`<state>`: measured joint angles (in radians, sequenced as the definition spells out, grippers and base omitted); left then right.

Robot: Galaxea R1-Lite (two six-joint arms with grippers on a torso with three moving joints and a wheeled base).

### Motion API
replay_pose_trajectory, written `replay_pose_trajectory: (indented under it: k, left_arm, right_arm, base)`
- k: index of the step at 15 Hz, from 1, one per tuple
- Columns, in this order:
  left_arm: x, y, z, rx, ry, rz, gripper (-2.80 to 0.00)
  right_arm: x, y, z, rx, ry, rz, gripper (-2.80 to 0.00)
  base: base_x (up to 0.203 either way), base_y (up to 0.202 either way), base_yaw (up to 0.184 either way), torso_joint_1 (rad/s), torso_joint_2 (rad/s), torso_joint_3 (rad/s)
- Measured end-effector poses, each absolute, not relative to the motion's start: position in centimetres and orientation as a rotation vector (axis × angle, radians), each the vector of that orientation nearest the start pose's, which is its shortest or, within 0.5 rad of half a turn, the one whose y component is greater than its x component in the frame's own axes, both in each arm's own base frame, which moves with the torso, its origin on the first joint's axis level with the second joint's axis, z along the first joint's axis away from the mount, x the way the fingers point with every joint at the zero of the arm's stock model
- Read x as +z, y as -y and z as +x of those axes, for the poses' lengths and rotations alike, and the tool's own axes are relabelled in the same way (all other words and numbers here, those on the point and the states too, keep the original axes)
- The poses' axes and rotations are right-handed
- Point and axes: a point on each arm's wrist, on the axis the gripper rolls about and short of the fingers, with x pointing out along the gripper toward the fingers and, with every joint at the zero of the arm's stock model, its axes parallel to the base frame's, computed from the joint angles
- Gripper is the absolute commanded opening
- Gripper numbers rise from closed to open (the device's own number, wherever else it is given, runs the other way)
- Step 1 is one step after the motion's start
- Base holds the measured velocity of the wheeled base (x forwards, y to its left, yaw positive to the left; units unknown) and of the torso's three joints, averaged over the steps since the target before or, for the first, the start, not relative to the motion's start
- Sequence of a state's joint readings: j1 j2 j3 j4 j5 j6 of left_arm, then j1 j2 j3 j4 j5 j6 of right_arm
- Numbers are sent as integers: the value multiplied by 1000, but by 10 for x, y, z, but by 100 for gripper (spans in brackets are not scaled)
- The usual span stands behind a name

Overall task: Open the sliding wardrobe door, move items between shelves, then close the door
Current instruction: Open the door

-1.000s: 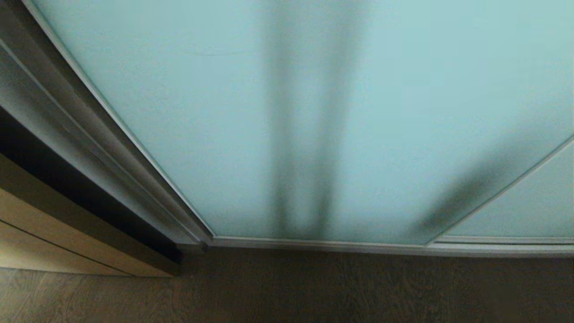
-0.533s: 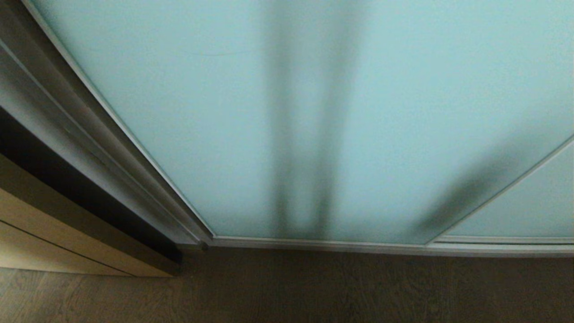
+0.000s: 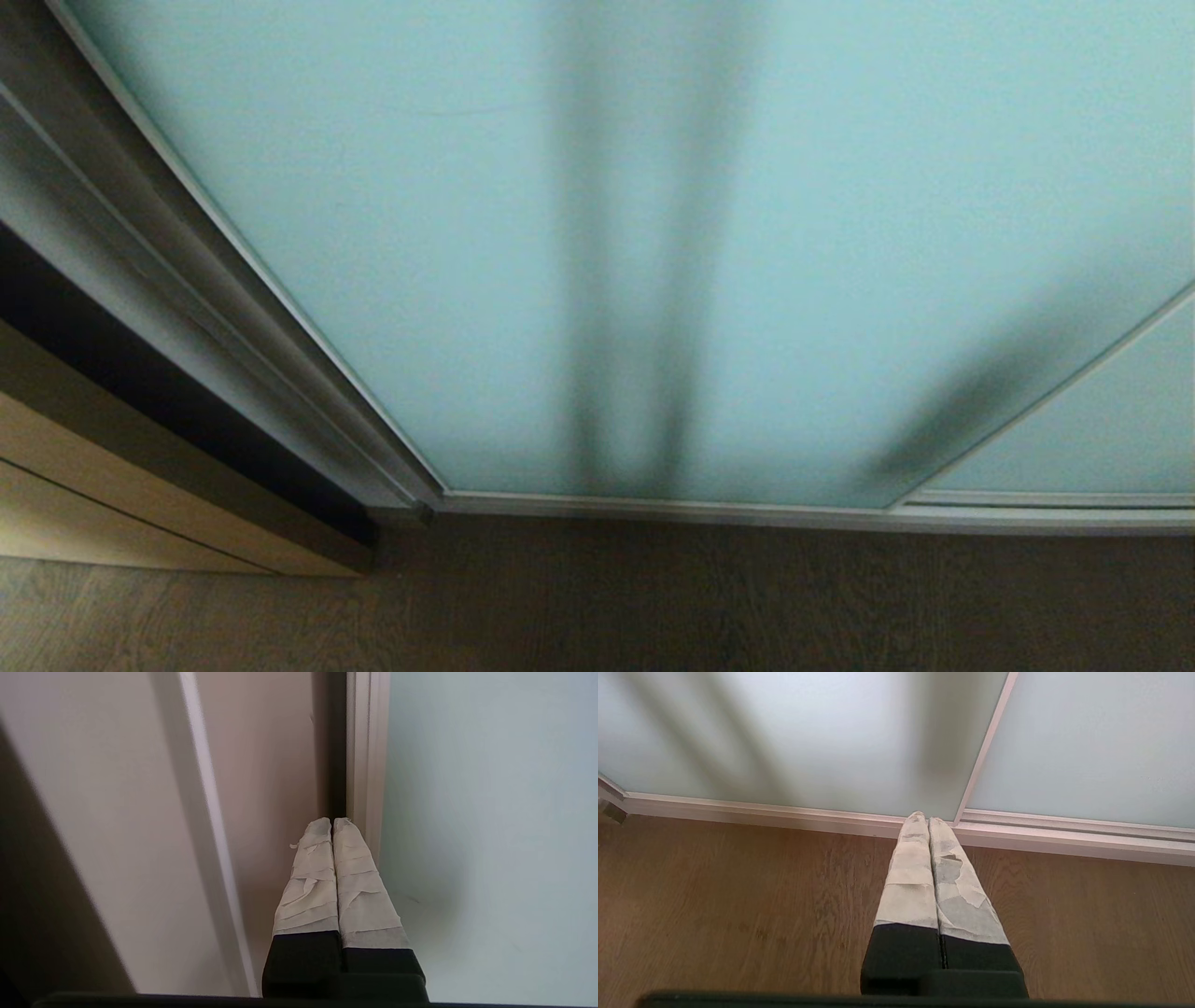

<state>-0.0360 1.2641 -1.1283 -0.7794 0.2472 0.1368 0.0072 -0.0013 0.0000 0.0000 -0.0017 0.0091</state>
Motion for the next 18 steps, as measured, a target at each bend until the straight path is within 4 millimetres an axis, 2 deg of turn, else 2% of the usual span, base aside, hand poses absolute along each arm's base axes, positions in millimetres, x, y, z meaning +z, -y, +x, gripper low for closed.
replay_pose_trajectory:
  k: [12, 18]
  left_arm:
    - [395, 2, 201, 248, 593, 45, -280]
    - [391, 27, 206, 156, 575, 16, -280]
  right_arm:
    - [75, 0, -23, 6, 1, 9, -280]
    - [75, 0, -23, 5, 1, 9, -280]
  base:
    - [0, 0, 0, 0, 0, 0]
    - [0, 0, 0, 0, 0, 0]
